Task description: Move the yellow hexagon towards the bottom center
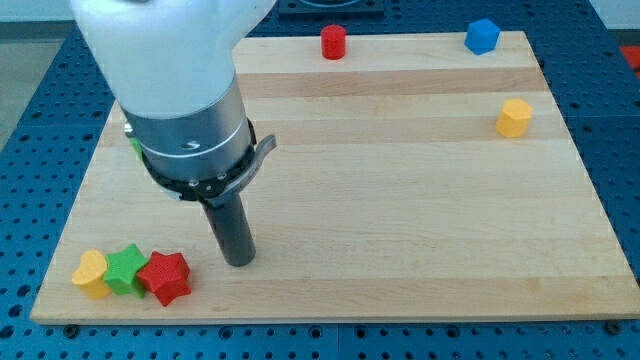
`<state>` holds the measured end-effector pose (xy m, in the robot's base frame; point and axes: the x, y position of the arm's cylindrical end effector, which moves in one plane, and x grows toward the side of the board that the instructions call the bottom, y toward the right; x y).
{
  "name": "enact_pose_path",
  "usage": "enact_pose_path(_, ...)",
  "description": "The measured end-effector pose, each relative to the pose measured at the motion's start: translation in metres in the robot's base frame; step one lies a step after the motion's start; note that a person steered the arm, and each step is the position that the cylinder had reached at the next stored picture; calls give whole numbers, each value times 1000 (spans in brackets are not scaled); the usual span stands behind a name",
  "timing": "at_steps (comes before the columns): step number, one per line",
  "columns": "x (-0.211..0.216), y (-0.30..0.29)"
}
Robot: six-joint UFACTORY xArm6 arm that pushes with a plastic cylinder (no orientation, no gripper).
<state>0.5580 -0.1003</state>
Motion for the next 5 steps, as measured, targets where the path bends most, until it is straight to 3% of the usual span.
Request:
enact_pose_path(1, -5, 43)
enact_pose_path(2, -20, 129)
enact_pose_path(5, -127, 369)
